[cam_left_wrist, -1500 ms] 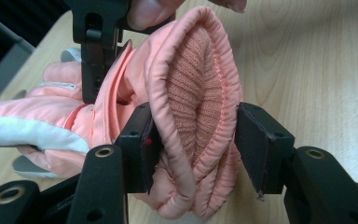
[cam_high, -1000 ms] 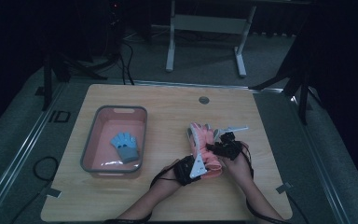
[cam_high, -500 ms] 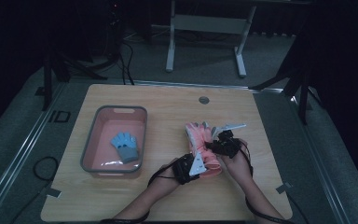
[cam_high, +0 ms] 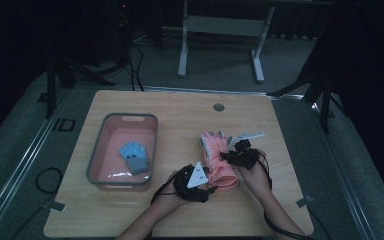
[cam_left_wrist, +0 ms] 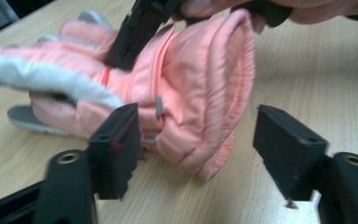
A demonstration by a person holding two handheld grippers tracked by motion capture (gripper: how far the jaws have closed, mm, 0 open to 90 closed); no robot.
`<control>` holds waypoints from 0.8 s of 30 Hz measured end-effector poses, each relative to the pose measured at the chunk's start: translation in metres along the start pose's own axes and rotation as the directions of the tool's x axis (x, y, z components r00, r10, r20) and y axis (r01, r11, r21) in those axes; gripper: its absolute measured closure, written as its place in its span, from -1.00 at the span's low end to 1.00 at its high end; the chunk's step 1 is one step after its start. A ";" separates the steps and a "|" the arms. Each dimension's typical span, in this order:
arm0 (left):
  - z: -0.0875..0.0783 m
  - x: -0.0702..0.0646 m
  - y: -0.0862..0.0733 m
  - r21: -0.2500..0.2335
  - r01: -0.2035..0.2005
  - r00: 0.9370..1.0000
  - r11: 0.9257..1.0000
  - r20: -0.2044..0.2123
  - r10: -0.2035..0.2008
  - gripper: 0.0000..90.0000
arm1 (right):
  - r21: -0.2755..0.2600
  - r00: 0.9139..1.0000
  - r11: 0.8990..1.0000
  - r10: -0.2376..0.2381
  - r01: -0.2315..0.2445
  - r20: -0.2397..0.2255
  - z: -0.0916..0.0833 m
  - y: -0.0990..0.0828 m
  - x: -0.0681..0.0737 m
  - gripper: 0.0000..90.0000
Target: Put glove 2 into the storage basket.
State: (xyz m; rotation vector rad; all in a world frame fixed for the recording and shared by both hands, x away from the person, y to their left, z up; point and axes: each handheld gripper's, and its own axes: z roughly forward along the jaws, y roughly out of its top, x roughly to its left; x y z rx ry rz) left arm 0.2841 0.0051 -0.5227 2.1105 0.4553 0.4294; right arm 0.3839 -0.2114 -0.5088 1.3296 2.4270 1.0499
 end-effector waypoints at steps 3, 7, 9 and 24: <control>0.010 -0.004 -0.004 0.049 -0.044 0.999 0.998 -0.028 0.046 -0.35 | -0.003 1.000 1.000 0.000 0.000 0.000 0.000 -0.001 -0.001 0.61; 0.026 -0.008 -0.009 0.106 -0.088 0.995 0.990 -0.045 0.093 -0.31 | 0.006 1.000 1.000 -0.002 0.002 0.001 0.000 -0.001 -0.001 0.61; 0.030 -0.005 -0.011 0.113 -0.087 0.995 0.990 -0.048 0.092 -0.10 | 0.008 1.000 1.000 0.005 -0.005 -0.007 0.000 -0.002 -0.002 0.61; 0.035 -0.004 -0.005 0.147 -0.073 0.997 0.986 0.020 0.071 0.84 | 0.003 1.000 1.000 0.013 -0.013 0.005 0.001 -0.005 -0.002 0.62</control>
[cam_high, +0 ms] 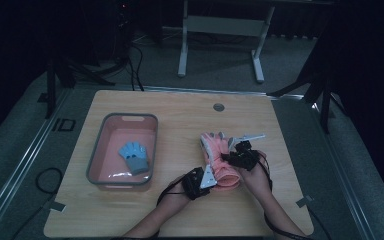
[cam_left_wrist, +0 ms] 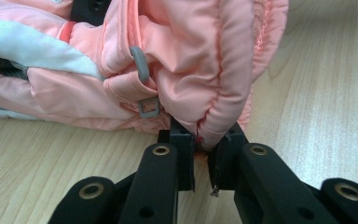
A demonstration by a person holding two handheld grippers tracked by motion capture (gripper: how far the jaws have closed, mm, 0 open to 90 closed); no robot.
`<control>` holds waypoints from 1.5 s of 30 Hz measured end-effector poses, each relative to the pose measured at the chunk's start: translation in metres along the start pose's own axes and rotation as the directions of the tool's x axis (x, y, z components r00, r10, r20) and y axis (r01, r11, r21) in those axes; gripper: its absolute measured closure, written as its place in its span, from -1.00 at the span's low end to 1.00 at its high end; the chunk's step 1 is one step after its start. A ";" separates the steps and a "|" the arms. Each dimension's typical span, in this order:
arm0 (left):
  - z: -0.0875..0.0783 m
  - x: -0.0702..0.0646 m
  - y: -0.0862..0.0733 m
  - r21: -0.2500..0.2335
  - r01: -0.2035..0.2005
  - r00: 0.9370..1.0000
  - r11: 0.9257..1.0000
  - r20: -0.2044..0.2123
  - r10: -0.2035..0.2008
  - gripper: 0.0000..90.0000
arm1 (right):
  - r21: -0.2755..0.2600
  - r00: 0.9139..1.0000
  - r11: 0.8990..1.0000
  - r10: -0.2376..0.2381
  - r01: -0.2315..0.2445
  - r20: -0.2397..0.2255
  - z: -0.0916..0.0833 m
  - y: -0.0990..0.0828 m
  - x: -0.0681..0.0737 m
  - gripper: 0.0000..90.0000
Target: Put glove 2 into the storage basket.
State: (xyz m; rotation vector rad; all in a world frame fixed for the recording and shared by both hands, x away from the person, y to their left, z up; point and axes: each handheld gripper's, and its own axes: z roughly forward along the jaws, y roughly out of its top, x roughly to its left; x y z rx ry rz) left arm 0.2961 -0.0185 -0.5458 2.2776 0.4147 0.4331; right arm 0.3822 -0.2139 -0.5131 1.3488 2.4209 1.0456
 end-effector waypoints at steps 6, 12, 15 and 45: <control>-0.006 0.004 0.004 0.010 -0.002 1.000 1.000 0.007 0.002 0.86 | -0.018 1.000 1.000 0.001 -0.001 -0.008 -0.004 0.004 0.001 0.62; -0.017 0.009 0.010 0.013 -0.020 1.000 1.000 0.002 0.020 0.86 | -0.031 1.000 1.000 0.002 -0.002 -0.021 -0.009 0.012 0.003 0.62; -0.026 0.012 0.013 0.007 -0.021 1.000 1.000 -0.006 0.021 0.86 | -0.048 1.000 0.999 -0.014 0.013 -0.022 -0.015 0.018 0.008 0.62; -0.134 0.060 0.020 0.051 -0.024 0.992 0.998 -0.125 0.030 0.85 | -0.124 0.989 0.987 -0.119 0.107 -0.090 -0.026 0.112 0.084 0.61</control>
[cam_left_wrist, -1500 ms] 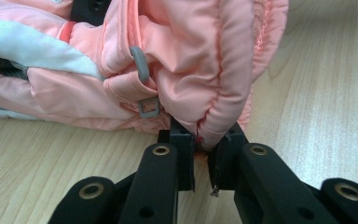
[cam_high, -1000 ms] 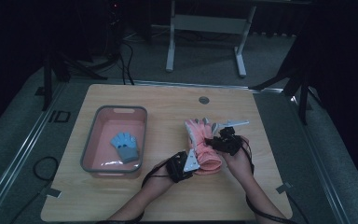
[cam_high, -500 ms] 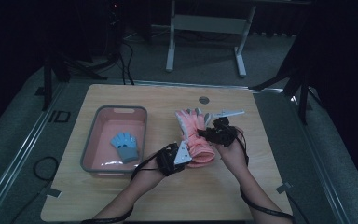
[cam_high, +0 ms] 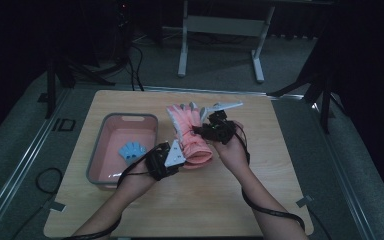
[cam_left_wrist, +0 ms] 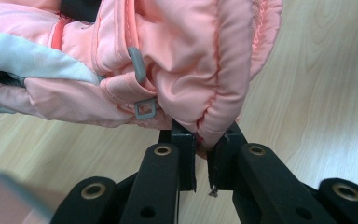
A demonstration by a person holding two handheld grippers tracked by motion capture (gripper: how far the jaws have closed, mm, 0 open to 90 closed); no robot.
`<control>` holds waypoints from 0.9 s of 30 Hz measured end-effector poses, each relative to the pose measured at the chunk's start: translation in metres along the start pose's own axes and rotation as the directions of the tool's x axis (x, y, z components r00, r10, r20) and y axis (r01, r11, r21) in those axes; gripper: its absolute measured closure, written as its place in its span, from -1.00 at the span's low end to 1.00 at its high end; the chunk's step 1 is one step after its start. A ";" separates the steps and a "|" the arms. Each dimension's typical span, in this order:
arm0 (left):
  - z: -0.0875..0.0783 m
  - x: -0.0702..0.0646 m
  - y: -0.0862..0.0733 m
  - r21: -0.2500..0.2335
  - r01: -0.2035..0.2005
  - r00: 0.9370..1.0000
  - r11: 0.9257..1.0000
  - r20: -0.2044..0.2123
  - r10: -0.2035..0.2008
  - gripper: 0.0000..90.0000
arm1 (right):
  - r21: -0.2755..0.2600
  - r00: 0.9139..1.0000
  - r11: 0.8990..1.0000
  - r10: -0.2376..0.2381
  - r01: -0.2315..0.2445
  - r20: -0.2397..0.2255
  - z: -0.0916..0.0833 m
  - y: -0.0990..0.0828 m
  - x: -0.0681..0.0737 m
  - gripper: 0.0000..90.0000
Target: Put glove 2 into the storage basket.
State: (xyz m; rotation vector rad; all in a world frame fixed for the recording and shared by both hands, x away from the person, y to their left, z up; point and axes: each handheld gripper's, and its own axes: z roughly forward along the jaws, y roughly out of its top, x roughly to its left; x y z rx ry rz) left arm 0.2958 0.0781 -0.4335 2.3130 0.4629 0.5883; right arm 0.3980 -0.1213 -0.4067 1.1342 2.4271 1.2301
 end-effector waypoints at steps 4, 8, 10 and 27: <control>-0.025 0.013 -0.013 0.022 0.017 0.999 1.000 -0.043 -0.016 0.85 | -0.008 0.999 1.000 -0.026 0.026 -0.028 0.014 0.022 0.022 0.61; -0.048 0.022 -0.028 0.047 0.036 0.996 0.998 -0.085 -0.032 0.85 | -0.022 0.997 0.999 -0.051 0.050 -0.061 0.030 0.038 0.045 0.61; -0.059 0.027 -0.037 0.059 0.047 0.994 0.997 -0.102 -0.041 0.85 | -0.026 0.995 0.998 -0.060 0.058 -0.078 0.039 0.046 0.057 0.61; -0.081 0.049 -0.121 0.136 0.224 0.970 0.965 -0.122 -0.209 0.83 | 0.036 0.986 0.996 -0.079 0.085 -0.144 0.130 0.056 0.120 0.61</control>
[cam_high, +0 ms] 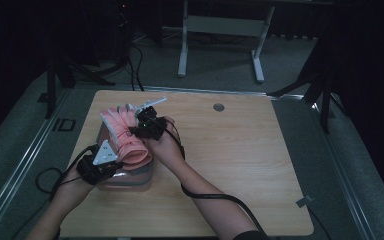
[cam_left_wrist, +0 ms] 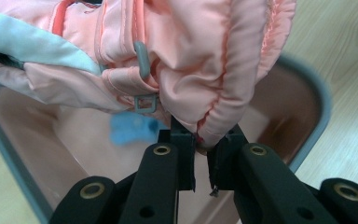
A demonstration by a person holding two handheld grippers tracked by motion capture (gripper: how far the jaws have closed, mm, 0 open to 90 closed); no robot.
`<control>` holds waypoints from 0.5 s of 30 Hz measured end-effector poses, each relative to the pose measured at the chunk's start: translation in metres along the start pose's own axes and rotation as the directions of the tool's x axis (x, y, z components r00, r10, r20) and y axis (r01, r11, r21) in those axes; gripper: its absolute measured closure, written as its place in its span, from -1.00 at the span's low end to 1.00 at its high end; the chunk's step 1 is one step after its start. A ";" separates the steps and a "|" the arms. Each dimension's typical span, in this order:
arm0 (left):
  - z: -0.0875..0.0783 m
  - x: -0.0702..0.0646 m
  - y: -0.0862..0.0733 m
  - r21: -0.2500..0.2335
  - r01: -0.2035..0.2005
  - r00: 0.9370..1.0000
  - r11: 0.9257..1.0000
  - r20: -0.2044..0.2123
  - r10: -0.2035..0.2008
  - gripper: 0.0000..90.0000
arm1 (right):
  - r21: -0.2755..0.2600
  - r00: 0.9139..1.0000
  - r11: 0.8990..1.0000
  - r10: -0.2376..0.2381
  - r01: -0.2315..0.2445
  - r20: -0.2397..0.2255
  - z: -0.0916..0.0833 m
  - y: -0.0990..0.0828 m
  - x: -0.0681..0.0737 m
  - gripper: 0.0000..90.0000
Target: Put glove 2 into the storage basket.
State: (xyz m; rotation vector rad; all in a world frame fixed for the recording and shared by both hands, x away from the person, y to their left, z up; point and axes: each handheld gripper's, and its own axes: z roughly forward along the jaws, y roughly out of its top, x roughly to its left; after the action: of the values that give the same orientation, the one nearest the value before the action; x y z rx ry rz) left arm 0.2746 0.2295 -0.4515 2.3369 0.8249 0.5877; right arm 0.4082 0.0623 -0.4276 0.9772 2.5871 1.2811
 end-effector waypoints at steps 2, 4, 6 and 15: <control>0.007 0.001 -0.006 0.020 0.017 1.000 1.000 0.013 -0.018 0.83 | 0.026 1.000 1.000 0.005 -0.006 0.011 0.011 -0.008 0.000 0.61; 0.012 0.002 -0.010 0.020 0.038 0.999 0.999 0.018 -0.039 0.83 | 0.056 1.000 0.998 0.003 -0.004 0.026 0.022 -0.014 -0.002 0.61; 0.015 0.005 -0.012 0.025 0.050 0.998 0.998 0.024 -0.051 0.83 | 0.070 0.999 0.997 0.026 -0.028 0.022 0.030 -0.020 -0.005 0.61; 0.029 0.004 -0.012 0.066 0.080 0.996 0.995 0.040 -0.083 0.61 | 0.089 0.997 0.993 0.077 -0.078 0.013 0.042 -0.024 -0.016 0.58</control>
State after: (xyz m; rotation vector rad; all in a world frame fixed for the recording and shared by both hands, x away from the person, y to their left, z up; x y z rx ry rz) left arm 0.2891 0.2293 -0.4794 2.3523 0.9272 0.4819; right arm 0.4231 0.0711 -0.4754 1.1071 2.6442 1.1833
